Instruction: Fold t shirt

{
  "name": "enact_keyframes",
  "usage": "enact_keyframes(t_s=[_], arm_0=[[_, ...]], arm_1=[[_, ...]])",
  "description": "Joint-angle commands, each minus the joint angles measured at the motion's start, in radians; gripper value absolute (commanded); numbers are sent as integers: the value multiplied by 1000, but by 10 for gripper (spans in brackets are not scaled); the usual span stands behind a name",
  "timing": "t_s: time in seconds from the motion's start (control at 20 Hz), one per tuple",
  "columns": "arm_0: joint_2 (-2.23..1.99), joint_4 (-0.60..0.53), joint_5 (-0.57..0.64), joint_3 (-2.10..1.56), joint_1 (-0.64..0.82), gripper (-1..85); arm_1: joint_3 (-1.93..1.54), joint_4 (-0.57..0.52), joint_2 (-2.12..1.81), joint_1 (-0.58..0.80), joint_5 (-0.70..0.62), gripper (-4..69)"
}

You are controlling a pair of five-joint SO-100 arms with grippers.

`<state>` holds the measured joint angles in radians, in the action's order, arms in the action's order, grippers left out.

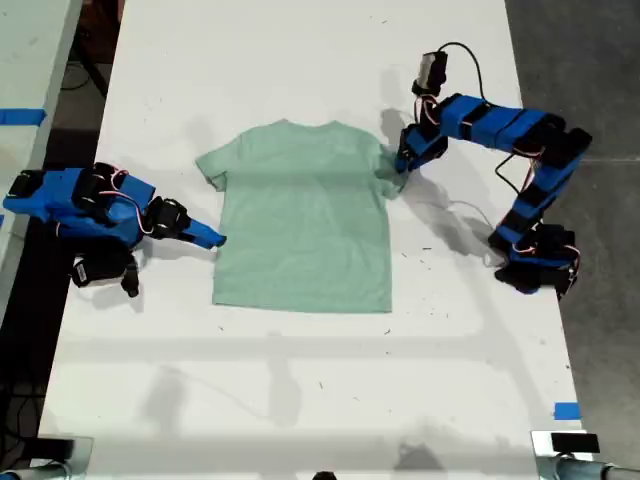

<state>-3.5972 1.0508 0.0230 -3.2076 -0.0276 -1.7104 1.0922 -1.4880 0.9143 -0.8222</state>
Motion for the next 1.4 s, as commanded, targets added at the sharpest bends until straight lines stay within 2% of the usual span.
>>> enact_keyframes(t_s=[0.0, 0.1, 0.2, 0.4, 0.6, 0.8, 0.9, 1.0, 1.05, 1.1, 1.2, 1.35], arm_0=[[-8, 2, 5, -6, 12, 133], [-8, 2, 5, -6, 12, 133], [-8, 2, 5, -6, 12, 133], [-8, 2, 5, -6, 12, 133], [-8, 2, 5, -6, 12, 133], [-8, 2, 5, -6, 12, 133], [-8, 2, 5, -6, 12, 133], [-8, 2, 5, -6, 12, 133], [-8, 2, 5, -6, 12, 133], [-8, 2, 5, -6, 12, 133], [-8, 2, 5, -6, 12, 133], [-8, 2, 5, -6, 12, 133]], arm_1=[[67, 83, -60, -17, -2, 15], [114, 126, -160, -101, 21, 15], [156, 110, -212, -233, 58, 15], [189, -55, -210, -428, 115, 15], [207, -204, -117, -523, 144, 15], [325, -222, 29, -565, 146, 16], [380, -209, 78, -575, 140, 62], [411, -172, 84, -568, 130, 186], [426, -120, 67, -551, 132, 40], [425, -52, 29, -528, 147, -7], [354, 32, -92, -482, 149, -7], [61, 18, -400, -451, 158, -7]])
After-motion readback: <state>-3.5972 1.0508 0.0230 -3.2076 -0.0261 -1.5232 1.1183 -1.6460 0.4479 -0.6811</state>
